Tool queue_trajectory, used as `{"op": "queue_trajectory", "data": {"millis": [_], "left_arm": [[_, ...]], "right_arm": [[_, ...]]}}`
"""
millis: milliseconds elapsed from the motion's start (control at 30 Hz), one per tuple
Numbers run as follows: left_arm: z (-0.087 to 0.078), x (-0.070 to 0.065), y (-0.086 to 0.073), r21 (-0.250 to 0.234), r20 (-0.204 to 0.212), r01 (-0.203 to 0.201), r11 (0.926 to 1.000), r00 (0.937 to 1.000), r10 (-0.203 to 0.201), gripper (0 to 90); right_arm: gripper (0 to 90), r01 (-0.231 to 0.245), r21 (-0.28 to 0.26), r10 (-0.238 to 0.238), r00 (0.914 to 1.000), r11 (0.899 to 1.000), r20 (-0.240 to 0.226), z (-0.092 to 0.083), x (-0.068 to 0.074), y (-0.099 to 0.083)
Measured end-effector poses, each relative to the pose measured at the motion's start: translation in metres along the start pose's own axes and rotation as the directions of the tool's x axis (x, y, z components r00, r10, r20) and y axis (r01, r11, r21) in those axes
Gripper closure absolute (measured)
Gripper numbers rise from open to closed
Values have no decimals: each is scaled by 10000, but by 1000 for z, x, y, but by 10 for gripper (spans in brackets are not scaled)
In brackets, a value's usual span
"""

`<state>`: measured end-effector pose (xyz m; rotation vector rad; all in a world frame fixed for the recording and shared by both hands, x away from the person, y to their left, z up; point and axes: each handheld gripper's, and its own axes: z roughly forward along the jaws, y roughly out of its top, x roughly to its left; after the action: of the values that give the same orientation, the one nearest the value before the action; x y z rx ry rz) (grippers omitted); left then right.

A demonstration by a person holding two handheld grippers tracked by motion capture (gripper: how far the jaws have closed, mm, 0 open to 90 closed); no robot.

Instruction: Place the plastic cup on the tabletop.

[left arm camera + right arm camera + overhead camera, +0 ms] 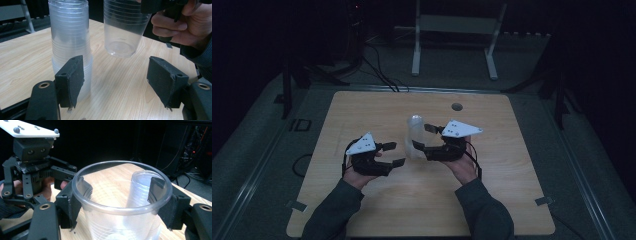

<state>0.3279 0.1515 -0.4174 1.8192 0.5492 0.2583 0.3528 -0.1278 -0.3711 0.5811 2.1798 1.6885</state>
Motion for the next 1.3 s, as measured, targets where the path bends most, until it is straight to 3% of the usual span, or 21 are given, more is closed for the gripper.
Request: {"op": "queue_trajectory", "data": {"millis": [1300], "left_arm": [[0, 0, 0, 32, -25, 7, 10000, 10000, -7, 299]], "right_arm": [[290, -438, 14, 438, 9989, 9990, 192, -2, -10, -19]]}}
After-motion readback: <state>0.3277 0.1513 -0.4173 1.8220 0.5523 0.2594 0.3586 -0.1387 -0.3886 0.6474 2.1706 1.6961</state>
